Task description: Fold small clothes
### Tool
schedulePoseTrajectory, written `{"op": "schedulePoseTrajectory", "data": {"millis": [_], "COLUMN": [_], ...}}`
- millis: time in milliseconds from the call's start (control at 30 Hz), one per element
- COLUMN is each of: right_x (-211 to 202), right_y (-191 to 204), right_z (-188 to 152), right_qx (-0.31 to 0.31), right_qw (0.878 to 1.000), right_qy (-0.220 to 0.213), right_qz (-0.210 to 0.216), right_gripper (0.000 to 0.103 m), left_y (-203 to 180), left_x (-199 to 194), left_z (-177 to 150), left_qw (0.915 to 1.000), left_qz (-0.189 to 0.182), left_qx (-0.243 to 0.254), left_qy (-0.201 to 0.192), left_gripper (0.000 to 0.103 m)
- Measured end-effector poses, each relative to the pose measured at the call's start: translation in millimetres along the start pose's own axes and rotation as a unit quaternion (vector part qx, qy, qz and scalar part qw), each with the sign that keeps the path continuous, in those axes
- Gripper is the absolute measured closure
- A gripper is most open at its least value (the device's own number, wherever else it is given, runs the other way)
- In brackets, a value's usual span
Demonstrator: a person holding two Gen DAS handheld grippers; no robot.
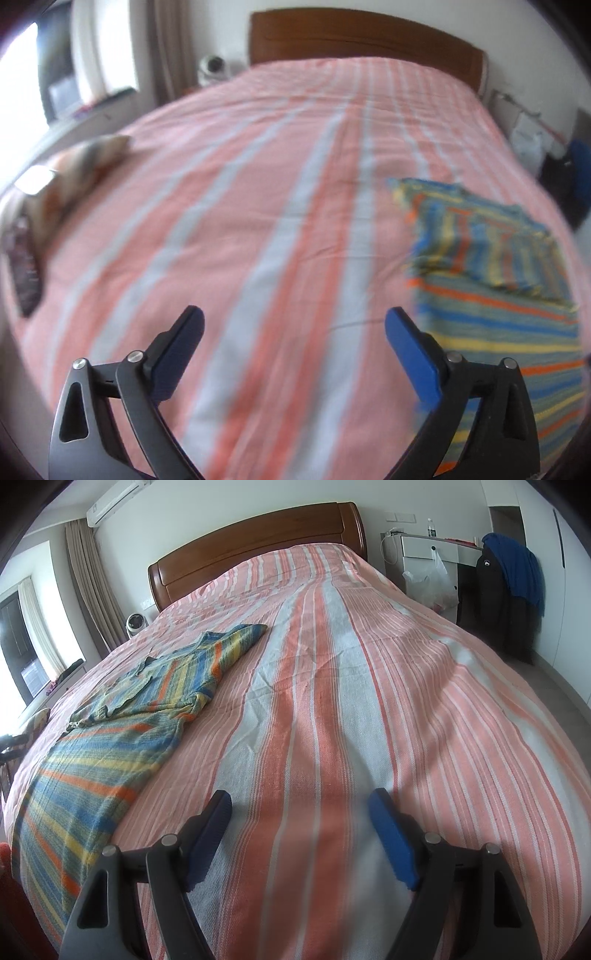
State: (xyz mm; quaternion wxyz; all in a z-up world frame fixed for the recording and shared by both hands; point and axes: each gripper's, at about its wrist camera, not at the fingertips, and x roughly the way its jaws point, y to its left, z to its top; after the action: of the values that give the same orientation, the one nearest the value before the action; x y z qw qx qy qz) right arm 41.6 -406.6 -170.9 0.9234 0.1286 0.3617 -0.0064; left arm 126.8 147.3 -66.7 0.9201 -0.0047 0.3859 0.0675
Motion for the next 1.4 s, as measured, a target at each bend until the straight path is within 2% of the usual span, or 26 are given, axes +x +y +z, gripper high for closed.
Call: {"op": "schedulePoseTrajectory", "data": {"millis": [67,133,200,267,367,533,1400], "right_x": [0.0,0.1,0.0,-0.3,-0.4,-0.2,0.1], "right_y": [0.0,-0.1,-0.1,-0.2,-2.1,-2.9,-5.6], "right_z": [0.0,0.1,0.1,-0.3,-0.2,-0.3,-0.2], "right_qx": [0.0,0.0,0.0,0.002,0.006,0.007,0.013], "right_qw": [1.0,1.0,1.0,1.0,1.0,1.0,1.0], "right_qy": [0.0,0.0,0.0,-0.001,-0.003,-0.005,-0.009], "right_qz": [0.0,0.0,0.001,0.003,0.009,0.009,0.017], "right_gripper": [0.026,0.026,0.026,0.026,0.026,0.026,0.026], "left_y": [5.1,11.3,18.4,30.6,37.4,31.1,30.3], "left_x": [11.3,27.4,43.4,49.4,54.0,53.6,53.6], "left_z": [-11.9,-24.2,-38.0,-48.2,-45.1,-47.0,-50.2], "left_qw": [0.9994,0.999,0.9993,0.9994,0.9986,0.9992,0.9991], "left_qz": [0.033,0.044,0.035,0.005,-0.014,0.0,0.003], "left_qx": [0.007,0.006,-0.007,-0.034,-0.051,-0.04,-0.041], "left_qy": [-0.001,0.007,0.014,-0.005,0.004,-0.004,-0.014], "left_gripper": [0.004,0.004,0.004,0.0,0.0,0.0,0.0]}}
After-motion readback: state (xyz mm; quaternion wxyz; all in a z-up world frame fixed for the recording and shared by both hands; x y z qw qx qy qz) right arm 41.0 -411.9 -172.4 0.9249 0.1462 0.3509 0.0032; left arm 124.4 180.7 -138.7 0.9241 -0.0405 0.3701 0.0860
